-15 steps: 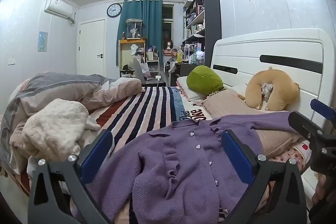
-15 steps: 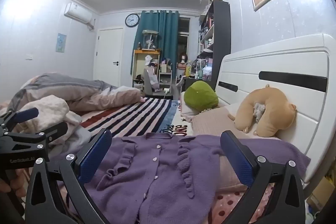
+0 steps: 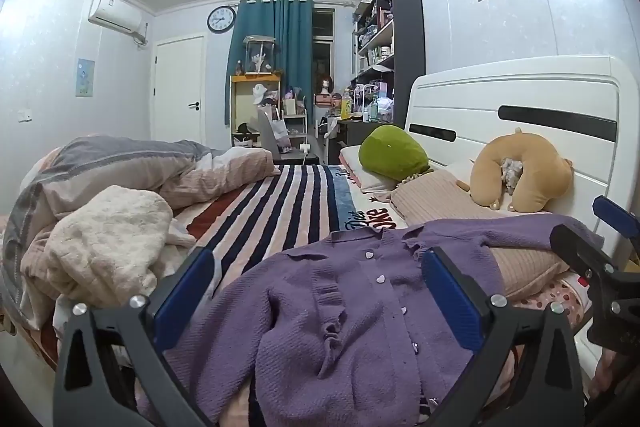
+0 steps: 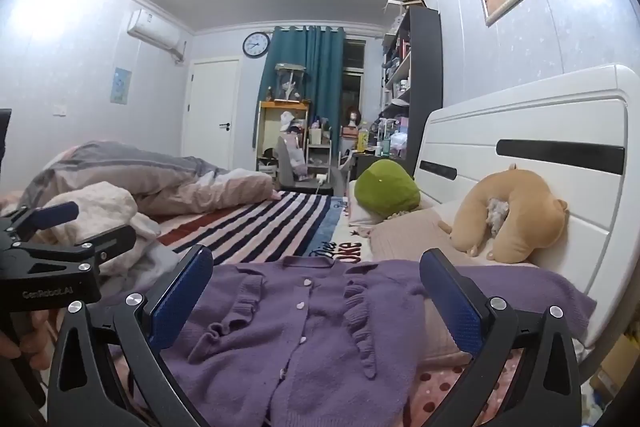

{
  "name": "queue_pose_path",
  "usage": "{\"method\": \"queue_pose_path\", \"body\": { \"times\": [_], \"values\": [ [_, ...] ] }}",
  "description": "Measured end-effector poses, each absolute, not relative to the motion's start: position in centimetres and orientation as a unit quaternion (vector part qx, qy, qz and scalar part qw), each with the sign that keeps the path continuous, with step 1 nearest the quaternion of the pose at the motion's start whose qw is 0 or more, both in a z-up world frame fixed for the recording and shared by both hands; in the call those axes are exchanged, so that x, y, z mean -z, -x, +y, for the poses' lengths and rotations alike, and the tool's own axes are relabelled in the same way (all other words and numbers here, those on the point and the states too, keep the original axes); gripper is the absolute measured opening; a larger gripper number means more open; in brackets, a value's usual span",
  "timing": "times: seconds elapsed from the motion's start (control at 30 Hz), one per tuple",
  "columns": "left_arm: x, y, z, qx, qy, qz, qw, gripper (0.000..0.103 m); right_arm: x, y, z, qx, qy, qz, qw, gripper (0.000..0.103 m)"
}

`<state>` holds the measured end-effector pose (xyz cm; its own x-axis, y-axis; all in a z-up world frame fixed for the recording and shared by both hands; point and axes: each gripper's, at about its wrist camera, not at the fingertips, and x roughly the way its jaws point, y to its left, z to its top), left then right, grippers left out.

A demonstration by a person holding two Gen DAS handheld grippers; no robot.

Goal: Fold large clothes

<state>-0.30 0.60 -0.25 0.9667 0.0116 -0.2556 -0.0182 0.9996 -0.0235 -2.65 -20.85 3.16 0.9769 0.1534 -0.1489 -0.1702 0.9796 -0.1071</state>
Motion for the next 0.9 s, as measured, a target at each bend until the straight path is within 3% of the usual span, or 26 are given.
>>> {"method": "queue_pose_path", "body": {
  "times": [0.9],
  "values": [
    [0.5,0.8,-0.2,-0.008,0.002,0.123,0.992,0.102,-2.8,4.6,-21.6,-0.108,0.036,0.062,0.992,0.103]
  ]
}}
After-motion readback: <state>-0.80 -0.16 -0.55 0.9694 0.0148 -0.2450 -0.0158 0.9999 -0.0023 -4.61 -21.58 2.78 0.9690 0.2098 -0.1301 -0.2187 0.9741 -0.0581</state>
